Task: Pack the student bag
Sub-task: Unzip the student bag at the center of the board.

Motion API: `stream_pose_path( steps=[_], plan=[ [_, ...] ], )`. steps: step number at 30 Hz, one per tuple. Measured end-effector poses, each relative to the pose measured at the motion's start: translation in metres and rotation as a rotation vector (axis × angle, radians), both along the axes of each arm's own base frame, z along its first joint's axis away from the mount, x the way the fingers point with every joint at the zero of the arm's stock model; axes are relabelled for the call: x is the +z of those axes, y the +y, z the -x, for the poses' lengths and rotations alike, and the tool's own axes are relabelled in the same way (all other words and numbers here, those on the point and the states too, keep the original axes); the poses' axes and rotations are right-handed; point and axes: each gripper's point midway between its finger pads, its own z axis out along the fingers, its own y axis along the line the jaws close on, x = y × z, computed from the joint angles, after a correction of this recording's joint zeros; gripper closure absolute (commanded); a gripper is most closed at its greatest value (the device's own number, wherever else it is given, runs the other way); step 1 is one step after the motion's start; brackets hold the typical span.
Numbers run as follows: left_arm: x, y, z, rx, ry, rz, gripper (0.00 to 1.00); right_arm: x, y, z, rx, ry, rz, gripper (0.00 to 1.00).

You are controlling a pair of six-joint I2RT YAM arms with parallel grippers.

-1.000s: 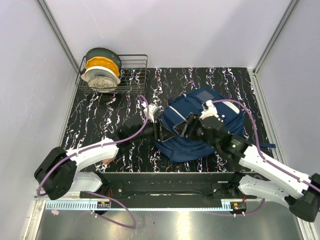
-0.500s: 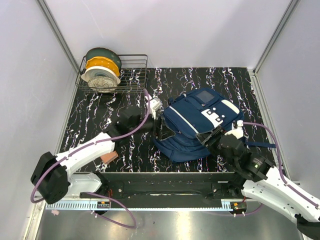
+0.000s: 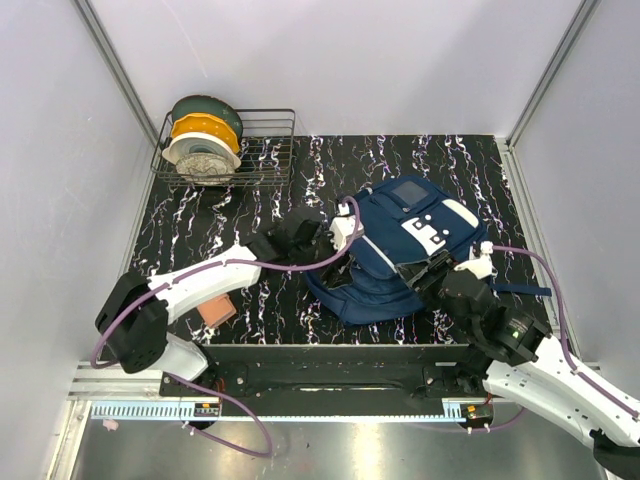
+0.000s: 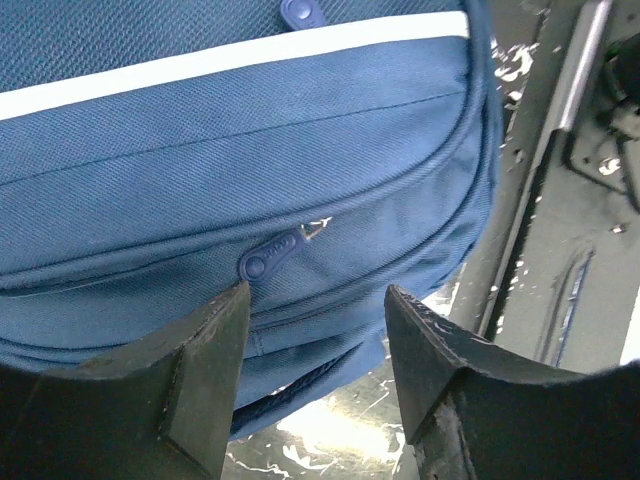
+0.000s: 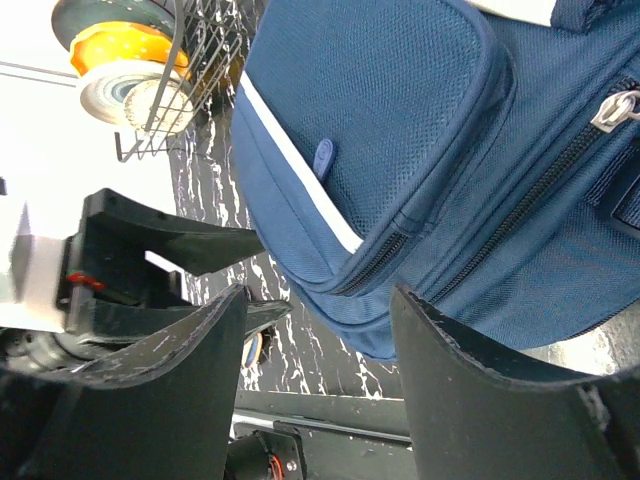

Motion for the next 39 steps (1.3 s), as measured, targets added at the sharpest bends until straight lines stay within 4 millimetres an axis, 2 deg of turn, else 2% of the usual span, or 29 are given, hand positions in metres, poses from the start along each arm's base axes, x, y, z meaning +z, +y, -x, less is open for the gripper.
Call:
stream_pose_path(
  steps=[4, 8, 11, 13, 17, 22, 27, 34, 36, 39],
  plan=[
    [-0.015, 0.002, -0.003, 0.007, -0.02, -0.056, 0.4, 0.004, -0.002, 0.0, -0.007, -0.014, -0.01, 0.36],
    [-0.015, -0.002, -0.008, 0.021, -0.052, -0.061, 0.41, 0.003, -0.002, 0.0, -0.007, -0.011, -0.006, 0.36],
    [-0.014, -0.005, -0.009, 0.024, -0.067, -0.055, 0.46, 0.001, -0.002, -0.001, -0.007, -0.007, 0.0, 0.36],
    [-0.016, -0.008, -0.012, 0.03, -0.077, -0.054, 0.55, 0.001, -0.001, -0.001, -0.006, -0.005, 0.003, 0.35],
    [-0.017, -0.016, -0.008, 0.022, -0.089, -0.049, 0.58, -0.001, -0.001, -0.001, -0.006, -0.001, 0.008, 0.35],
    [-0.019, -0.021, -0.006, 0.024, -0.096, -0.052, 0.72, -0.003, 0.002, -0.003, -0.005, 0.003, 0.014, 0.34],
    [-0.019, -0.024, -0.005, 0.04, -0.103, -0.051, 0.99, -0.002, 0.002, -0.004, -0.003, 0.001, 0.017, 0.34],
    [-0.02, -0.024, -0.006, 0.067, -0.11, -0.06, 1.0, -0.016, 0.01, -0.008, 0.003, 0.042, 0.051, 0.34],
    [-0.02, -0.024, -0.006, 0.069, -0.108, -0.059, 1.0, -0.022, 0.013, -0.009, -0.001, 0.068, 0.059, 0.37],
    [-0.019, -0.024, -0.006, 0.07, -0.105, -0.056, 1.0, -0.031, 0.017, -0.012, -0.012, 0.103, 0.062, 0.48]
  ],
)
